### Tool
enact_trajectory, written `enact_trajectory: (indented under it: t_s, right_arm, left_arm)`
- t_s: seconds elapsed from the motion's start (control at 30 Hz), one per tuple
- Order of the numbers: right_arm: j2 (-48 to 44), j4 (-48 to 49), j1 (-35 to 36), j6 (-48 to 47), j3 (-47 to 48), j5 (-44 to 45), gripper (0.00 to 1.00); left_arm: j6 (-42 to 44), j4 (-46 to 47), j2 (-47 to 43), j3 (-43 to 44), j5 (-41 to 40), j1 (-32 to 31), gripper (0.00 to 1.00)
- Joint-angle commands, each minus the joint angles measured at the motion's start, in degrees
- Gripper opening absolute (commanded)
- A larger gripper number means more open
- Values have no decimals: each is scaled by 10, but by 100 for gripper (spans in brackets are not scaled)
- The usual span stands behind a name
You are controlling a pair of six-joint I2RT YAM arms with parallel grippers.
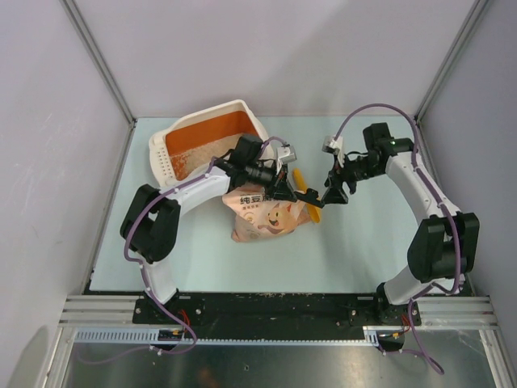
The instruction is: Fill the litter box with clean litter
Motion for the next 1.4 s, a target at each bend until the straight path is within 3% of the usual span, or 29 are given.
enact_trajectory:
  t_s: [0.0,0.37,0.73,1.03,1.1,1.33,1.37]
  right_arm:
    - [25,-6,26,-4,25,-43,77]
    - [65,39,48,35,37,-55,74]
    - [84,23,53,31,53,-68,65]
    - [97,17,61,31,56,-67,50]
    - [99,16,62,33,62,-69,43]
    - [95,19,50,42,74,-64,28]
    - [95,18,46,41,76,-64,21]
  left_arm:
    - [0,26,-6,23,22,-2,0]
    - [1,26,-11,20,18,-3,0]
    - [0,26,-6,23,17,-3,0]
    - [0,25,-7,22,15,-3,0]
    - [-1,26,-6,23,11,-3,1]
    - [-1,26,-7,21,5,-2,13]
    - [-1,26,-7,21,5,-2,15]
